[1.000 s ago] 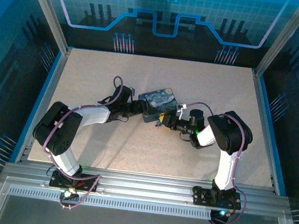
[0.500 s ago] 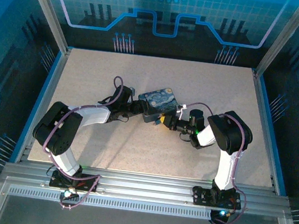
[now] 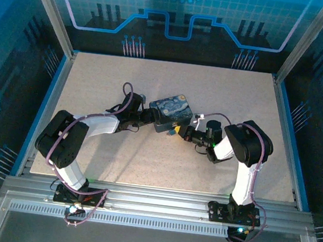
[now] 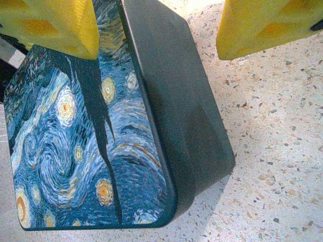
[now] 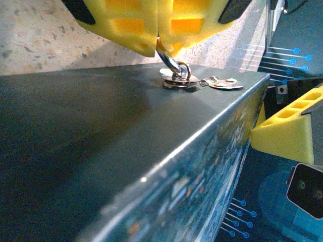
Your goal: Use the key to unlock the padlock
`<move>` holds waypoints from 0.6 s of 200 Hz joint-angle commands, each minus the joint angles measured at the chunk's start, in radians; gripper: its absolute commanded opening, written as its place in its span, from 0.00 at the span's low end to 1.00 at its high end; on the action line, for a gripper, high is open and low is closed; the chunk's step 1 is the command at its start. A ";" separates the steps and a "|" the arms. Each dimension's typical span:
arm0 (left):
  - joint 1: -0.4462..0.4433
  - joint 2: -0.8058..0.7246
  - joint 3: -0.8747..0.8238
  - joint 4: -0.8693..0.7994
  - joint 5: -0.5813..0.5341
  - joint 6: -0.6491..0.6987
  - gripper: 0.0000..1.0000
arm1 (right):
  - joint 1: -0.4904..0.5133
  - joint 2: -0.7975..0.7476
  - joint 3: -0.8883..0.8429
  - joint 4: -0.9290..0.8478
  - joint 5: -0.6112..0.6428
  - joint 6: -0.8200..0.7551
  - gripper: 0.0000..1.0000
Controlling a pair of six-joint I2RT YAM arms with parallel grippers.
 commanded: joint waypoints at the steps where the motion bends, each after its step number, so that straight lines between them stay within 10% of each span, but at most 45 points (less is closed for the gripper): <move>1: -0.017 -0.009 -0.036 -0.099 -0.017 0.002 0.63 | -0.014 -0.009 -0.013 0.053 0.028 0.041 0.02; 120: -0.012 -0.092 -0.048 -0.100 -0.017 -0.004 0.73 | -0.075 -0.121 -0.091 -0.004 0.051 0.025 0.02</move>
